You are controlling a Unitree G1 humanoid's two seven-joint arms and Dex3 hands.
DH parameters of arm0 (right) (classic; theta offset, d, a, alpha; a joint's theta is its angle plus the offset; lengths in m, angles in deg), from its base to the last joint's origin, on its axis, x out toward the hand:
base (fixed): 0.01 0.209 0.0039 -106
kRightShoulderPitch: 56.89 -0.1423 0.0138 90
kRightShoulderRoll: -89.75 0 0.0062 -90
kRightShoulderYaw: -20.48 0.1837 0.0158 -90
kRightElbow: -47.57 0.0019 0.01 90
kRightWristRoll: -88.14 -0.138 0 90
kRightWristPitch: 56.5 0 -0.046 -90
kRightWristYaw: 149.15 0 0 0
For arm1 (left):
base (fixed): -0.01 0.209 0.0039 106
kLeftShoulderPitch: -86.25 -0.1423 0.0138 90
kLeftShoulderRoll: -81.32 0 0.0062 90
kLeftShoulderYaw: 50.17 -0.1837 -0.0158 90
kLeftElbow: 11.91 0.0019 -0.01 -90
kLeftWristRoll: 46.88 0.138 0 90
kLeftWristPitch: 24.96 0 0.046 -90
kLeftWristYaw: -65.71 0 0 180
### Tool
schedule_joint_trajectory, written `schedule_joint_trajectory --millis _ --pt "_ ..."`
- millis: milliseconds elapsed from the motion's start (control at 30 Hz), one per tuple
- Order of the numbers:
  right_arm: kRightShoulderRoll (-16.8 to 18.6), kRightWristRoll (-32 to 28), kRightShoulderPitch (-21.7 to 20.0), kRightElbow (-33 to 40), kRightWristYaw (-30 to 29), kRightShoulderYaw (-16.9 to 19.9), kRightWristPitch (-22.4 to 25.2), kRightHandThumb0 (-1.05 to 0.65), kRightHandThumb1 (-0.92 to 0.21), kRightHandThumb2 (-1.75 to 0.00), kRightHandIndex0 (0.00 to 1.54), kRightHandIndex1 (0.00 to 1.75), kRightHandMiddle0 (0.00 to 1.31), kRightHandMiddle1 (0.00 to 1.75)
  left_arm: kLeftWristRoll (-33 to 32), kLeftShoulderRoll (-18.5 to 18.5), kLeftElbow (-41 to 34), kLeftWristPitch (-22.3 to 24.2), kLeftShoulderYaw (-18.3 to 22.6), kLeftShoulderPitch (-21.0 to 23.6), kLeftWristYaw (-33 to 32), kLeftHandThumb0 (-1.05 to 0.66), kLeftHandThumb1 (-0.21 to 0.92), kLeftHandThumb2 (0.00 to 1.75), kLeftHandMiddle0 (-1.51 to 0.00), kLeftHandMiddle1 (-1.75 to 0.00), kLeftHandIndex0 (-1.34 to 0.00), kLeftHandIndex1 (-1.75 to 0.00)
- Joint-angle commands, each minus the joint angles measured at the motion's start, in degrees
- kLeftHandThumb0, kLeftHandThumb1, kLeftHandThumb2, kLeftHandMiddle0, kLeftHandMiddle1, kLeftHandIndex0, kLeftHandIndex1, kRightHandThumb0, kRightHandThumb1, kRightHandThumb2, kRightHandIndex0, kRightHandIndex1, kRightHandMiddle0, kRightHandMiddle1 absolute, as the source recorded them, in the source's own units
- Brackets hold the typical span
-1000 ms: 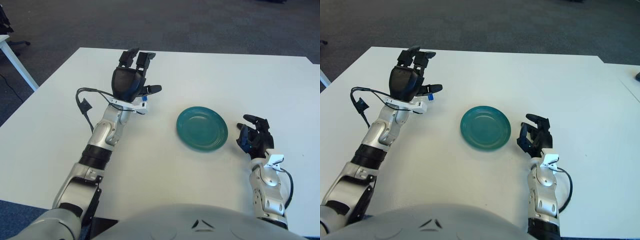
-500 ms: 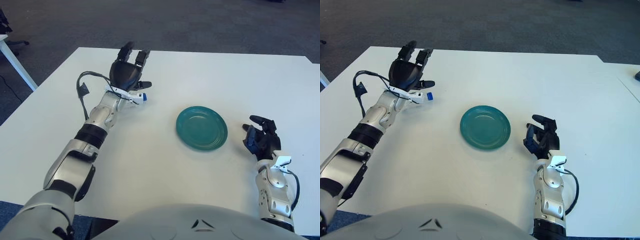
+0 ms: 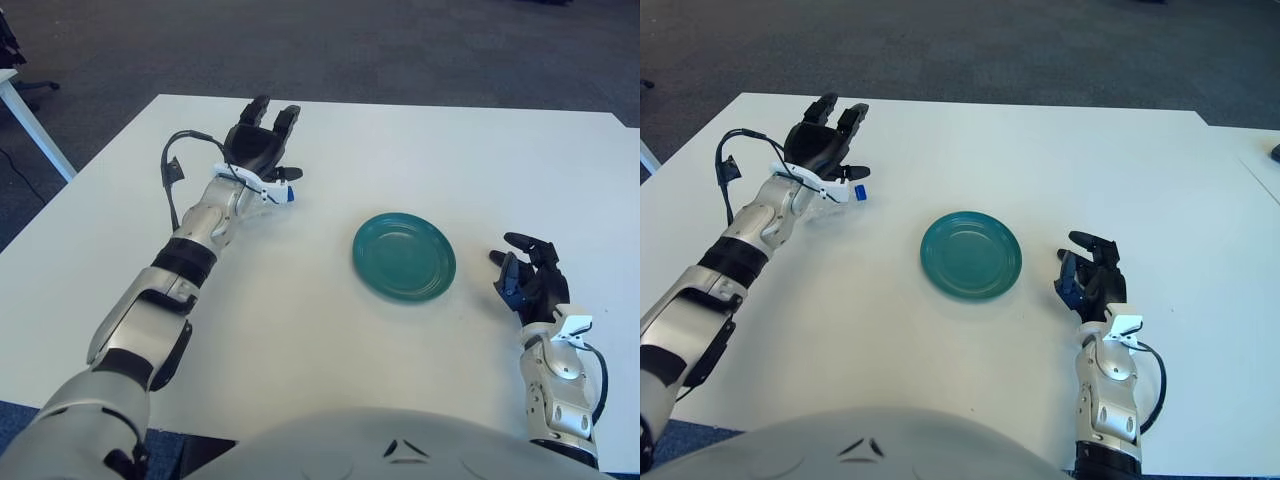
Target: Put the bottle into the plate.
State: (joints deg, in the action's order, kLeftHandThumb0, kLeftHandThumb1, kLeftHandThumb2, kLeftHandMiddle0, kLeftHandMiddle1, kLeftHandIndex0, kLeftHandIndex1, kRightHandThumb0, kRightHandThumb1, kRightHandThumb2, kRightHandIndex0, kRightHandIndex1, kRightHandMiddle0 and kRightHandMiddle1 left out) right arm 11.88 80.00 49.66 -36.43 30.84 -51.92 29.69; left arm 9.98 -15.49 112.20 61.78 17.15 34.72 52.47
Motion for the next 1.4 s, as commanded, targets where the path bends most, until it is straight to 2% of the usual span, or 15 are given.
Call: schedule_joint_trajectory --millis 0,133,367,533,700,1067,1367 --pt "-0.44 -1.01 1.06 -0.67 0.42 0.63 2.27 -0.57 -0.83 -0.76 0.48 1.02 0.04 1.22 -1.34 0.30 1.58 0.09 -0.43 1.42 -0.88 -1.05 0.92 0.64 -0.08 -0.01 0.00 -0.37" --pt "-0.85 -1.36 1.43 -0.73 0.99 1.15 2.26 -0.57 -0.83 -0.76 0.48 1.02 0.04 1.22 -2.99 0.96 1.85 0.42 0.11 1.08 -1.58 -1.05 0.92 0.61 -0.15 -0.03 0.00 -0.65" --pt "-1.92 -2.28 1.39 -1.94 2.10 2.63 2.20 -0.57 -0.83 -0.77 0.49 1.02 0.04 1.21 -7.25 1.38 -3.60 1.84 2.37 -3.11 -1.80 -1.05 0.92 0.52 -0.29 -0.10 0.00 -0.90" --pt "-3.09 -3.84 1.18 -2.90 3.22 4.04 2.55 -0.56 -0.82 -0.77 0.46 1.01 0.05 1.20 -8.49 2.01 -6.47 3.43 2.74 -5.40 -2.11 -1.05 0.92 0.45 -0.20 -0.49 0.00 -1.11" --pt "-3.95 -4.85 1.04 -3.05 3.96 5.06 2.58 -0.54 -0.79 -0.79 0.44 1.04 0.06 1.20 -10.23 1.79 -7.43 3.66 3.28 -7.91 -2.42 -1.05 0.92 0.42 -0.15 -0.58 0.00 -1.17" --pt "-5.19 -5.48 1.47 -3.22 5.78 6.19 1.20 -0.44 -0.65 -1.02 0.46 1.08 0.04 1.24 -12.67 0.09 -7.00 3.72 4.66 -10.44 -2.68 -1.05 0.92 0.40 -0.16 -0.58 0.00 -1.20" --pt "-5.55 -5.57 1.83 -3.18 6.38 6.67 1.38 -0.44 -0.64 -1.06 0.47 1.08 0.03 1.25 -13.35 -2.05 -9.77 4.65 6.36 -13.63 -1.91 -1.05 0.92 0.41 -0.16 -0.58 0.00 -1.23"
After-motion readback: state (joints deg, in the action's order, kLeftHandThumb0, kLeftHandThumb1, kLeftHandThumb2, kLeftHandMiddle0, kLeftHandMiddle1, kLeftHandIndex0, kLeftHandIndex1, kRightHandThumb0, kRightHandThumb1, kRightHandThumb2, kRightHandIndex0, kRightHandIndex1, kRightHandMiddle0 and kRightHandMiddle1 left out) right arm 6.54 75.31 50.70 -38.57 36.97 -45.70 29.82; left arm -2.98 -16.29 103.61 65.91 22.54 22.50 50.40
